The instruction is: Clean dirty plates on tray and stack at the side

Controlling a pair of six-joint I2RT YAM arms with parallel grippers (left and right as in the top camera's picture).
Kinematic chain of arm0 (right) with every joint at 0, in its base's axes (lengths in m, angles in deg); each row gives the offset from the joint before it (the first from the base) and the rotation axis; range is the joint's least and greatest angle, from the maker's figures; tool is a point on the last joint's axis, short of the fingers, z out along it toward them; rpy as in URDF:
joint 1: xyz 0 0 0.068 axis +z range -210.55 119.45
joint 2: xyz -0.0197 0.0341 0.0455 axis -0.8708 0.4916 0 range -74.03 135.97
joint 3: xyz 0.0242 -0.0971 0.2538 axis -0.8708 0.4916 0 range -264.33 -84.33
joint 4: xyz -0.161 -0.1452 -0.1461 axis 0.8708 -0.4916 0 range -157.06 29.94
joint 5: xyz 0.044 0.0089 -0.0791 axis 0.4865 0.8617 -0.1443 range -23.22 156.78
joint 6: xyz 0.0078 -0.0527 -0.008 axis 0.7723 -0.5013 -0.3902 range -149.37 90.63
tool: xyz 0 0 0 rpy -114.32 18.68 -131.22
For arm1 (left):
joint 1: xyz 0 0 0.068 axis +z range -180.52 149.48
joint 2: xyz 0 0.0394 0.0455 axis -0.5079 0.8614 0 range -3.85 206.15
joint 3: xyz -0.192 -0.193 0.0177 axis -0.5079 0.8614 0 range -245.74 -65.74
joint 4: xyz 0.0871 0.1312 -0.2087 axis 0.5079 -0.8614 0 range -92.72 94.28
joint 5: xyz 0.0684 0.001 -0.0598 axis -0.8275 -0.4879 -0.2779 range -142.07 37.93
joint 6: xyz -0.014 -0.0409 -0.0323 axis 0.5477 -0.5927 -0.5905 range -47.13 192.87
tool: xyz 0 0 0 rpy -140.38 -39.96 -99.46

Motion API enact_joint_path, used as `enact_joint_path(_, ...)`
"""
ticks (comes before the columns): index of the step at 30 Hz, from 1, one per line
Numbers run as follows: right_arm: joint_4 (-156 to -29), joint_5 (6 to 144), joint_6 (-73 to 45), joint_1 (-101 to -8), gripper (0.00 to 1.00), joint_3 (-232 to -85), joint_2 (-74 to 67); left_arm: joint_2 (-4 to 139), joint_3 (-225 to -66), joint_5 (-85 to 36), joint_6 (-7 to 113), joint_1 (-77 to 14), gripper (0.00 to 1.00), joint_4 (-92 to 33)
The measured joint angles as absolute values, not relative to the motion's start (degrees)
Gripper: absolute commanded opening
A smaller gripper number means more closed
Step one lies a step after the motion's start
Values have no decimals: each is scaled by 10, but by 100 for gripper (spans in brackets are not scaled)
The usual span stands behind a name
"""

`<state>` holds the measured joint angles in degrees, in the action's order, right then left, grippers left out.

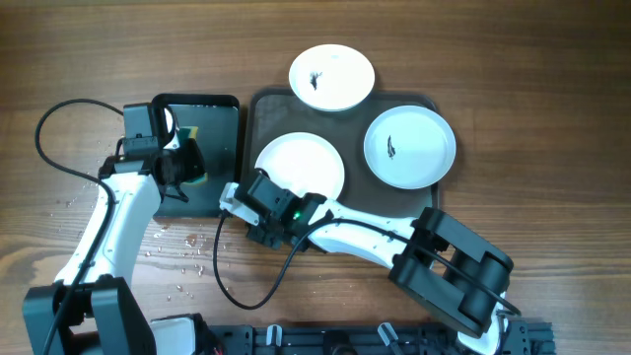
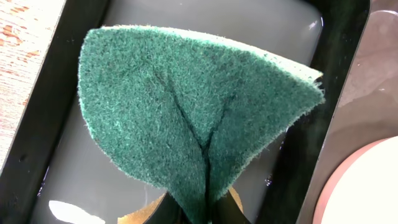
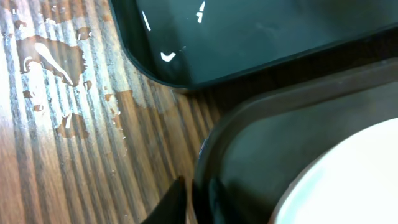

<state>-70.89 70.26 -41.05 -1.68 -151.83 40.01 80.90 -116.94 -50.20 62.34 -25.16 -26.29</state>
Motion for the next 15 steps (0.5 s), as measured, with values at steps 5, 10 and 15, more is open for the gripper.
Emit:
enact_joint_path(5,-712,702,-412,-16,18,-1518,400,809,-1169,-502,623,-252,8,-263)
enact_joint_path(10,-720,701,-412,-7,17,-1518,400,809,-1169,-502,623,-252,7,-263)
enact_joint_path(15,-727,702,-413,3,13,-1518,400,809,-1169,-502,623,-252,7,-263)
